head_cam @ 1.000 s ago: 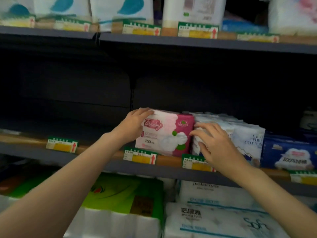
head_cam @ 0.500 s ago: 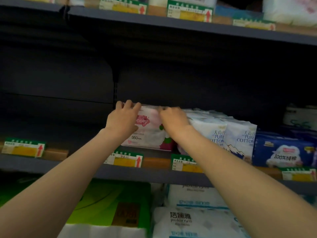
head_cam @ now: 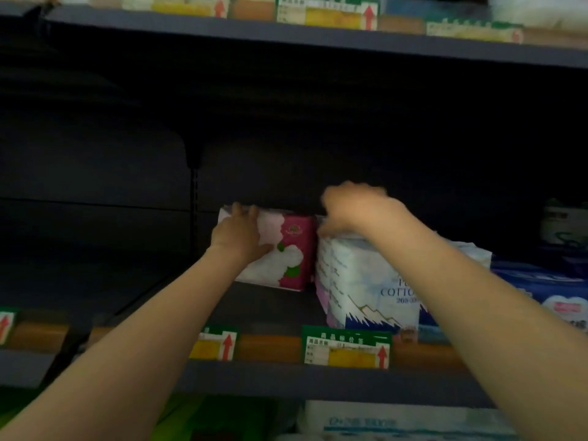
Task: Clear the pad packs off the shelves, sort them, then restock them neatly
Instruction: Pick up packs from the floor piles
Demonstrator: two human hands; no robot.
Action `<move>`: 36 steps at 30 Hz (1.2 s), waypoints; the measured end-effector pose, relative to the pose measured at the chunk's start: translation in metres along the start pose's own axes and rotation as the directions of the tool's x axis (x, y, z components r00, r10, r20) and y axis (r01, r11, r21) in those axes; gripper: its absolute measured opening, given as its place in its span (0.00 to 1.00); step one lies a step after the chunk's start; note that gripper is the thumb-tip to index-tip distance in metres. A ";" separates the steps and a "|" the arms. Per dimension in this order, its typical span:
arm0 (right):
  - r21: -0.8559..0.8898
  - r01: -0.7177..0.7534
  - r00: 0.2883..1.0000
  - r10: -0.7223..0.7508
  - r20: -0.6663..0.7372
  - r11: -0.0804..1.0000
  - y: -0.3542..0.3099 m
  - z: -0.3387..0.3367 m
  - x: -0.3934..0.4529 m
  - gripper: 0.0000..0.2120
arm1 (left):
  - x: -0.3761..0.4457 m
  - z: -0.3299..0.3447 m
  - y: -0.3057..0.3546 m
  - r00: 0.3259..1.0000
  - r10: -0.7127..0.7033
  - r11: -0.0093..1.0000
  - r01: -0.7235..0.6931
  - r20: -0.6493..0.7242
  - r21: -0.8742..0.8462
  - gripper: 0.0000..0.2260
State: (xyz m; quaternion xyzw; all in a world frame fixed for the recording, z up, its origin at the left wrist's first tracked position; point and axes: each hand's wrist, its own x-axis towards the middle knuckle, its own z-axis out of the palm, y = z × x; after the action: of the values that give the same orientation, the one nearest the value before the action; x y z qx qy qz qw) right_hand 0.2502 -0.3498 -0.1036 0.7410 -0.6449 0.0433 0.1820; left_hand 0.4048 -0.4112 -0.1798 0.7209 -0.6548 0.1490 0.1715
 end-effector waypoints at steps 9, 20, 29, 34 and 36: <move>0.108 -0.048 0.999 0.048 0.005 0.993 0.007 0.038 0.012 0.17 | 0.033 -0.012 0.011 0.995 -0.048 0.978 0.029 0.086 0.207 0.42; 0.063 -0.039 0.999 0.040 -0.015 0.997 0.003 0.036 0.010 0.17 | 0.018 0.000 0.040 0.963 0.269 0.963 -0.269 -0.006 0.031 0.28; 0.081 -0.028 1.000 0.028 -0.002 0.996 0.006 0.040 0.015 0.17 | 0.057 0.022 0.072 0.994 0.076 0.994 -0.069 0.081 -0.085 0.31; 0.058 -0.016 0.999 0.018 -0.039 0.998 0.003 0.044 0.017 0.15 | 0.072 0.028 0.042 0.939 0.282 0.942 -0.233 0.195 -0.243 0.31; 0.050 -0.026 0.999 0.027 -0.032 0.998 0.001 0.044 0.017 0.15 | 0.060 0.021 0.034 0.917 0.358 0.892 -0.281 0.175 -0.354 0.31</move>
State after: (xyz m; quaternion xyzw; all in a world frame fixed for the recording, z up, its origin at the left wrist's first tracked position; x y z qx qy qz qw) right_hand 0.2446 -0.3804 -0.1392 0.7358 -0.6504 0.0739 0.1734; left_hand 0.3766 -0.4770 -0.1707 0.5775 -0.7959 -0.0198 0.1809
